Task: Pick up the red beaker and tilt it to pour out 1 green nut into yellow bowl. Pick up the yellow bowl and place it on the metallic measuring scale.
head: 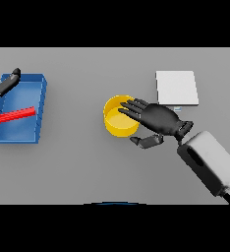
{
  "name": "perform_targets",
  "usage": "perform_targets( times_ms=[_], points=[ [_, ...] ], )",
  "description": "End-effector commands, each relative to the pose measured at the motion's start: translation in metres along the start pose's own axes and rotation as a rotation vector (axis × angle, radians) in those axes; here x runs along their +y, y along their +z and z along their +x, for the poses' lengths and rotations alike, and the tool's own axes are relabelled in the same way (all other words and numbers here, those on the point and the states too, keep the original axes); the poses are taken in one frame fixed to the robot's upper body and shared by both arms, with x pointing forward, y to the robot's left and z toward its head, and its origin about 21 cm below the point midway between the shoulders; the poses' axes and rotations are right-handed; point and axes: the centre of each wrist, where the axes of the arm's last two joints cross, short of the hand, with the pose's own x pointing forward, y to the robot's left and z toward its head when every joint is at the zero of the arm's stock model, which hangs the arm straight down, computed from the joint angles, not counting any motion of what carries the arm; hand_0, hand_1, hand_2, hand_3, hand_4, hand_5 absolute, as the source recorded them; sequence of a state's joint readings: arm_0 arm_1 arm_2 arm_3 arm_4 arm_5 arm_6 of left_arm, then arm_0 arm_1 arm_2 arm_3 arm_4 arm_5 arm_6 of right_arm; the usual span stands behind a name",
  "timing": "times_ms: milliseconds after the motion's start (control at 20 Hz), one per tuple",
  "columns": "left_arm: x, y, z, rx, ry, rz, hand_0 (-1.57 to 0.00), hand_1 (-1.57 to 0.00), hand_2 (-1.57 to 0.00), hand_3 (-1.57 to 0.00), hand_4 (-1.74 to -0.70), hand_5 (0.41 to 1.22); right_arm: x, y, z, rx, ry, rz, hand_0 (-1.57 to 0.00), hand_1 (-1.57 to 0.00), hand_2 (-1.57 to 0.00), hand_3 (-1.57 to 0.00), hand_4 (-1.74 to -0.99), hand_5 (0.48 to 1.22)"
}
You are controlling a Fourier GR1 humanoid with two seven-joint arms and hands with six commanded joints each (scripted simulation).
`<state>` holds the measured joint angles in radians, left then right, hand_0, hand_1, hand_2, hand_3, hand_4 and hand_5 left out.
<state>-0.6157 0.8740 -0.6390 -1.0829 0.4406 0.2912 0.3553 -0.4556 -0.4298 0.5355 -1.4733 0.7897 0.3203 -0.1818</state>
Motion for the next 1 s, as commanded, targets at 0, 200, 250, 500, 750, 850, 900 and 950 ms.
perform_targets(
  times_ms=[0,200,250,500,750,850,900,950],
  points=[
    [0.0,0.001,0.0,0.007,0.002,0.001,0.0,0.0,0.0,0.0,-0.72,0.682,-0.002,-0.007,0.002,-0.014,0.021,0.027,0.0,0.0,0.0,0.0,-1.211,0.704],
    [-0.003,0.001,-0.001,0.008,0.007,-0.007,0.0,0.0,0.0,0.0,-0.72,0.687,0.005,-0.026,-0.001,-0.015,0.105,0.173,0.0,0.0,0.0,0.0,-1.223,0.705],
    [0.001,-0.001,-0.004,0.01,0.012,-0.001,0.0,0.0,0.0,0.0,-0.72,0.688,0.006,-0.03,0.001,-0.028,0.126,0.195,0.0,0.0,0.0,0.0,-1.223,0.704],
    [0.005,0.001,-0.006,0.0,0.028,-0.006,0.0,0.0,0.0,0.0,-0.72,0.688,0.004,-0.057,0.001,-0.01,0.194,0.28,0.0,0.0,0.0,0.0,-1.25,0.708],
    [0.007,0.003,-0.008,-0.009,0.025,-0.003,0.0,0.0,0.0,0.0,-0.72,0.686,0.002,-0.068,0.002,-0.008,0.221,0.368,0.0,0.0,0.0,0.0,-1.281,0.74],
    [0.006,0.002,-0.008,-0.014,0.031,-0.001,0.0,0.0,0.0,0.0,-0.72,0.688,0.002,-0.07,0.001,0.002,0.209,0.378,0.0,0.0,0.0,0.0,-1.297,0.753],
    [0.008,0.002,-0.009,-0.014,0.033,-0.008,0.0,0.0,0.0,0.0,-0.72,0.686,0.004,-0.071,0.003,0.01,0.195,0.381,0.0,0.0,0.0,0.0,-1.305,0.763],
    [0.006,0.001,-0.007,-0.014,0.029,-0.011,0.0,0.0,0.0,0.0,-0.72,0.685,0.009,-0.075,0.005,0.028,0.178,0.388,0.0,0.0,0.0,-0.02,-1.319,0.787]
  ],
)
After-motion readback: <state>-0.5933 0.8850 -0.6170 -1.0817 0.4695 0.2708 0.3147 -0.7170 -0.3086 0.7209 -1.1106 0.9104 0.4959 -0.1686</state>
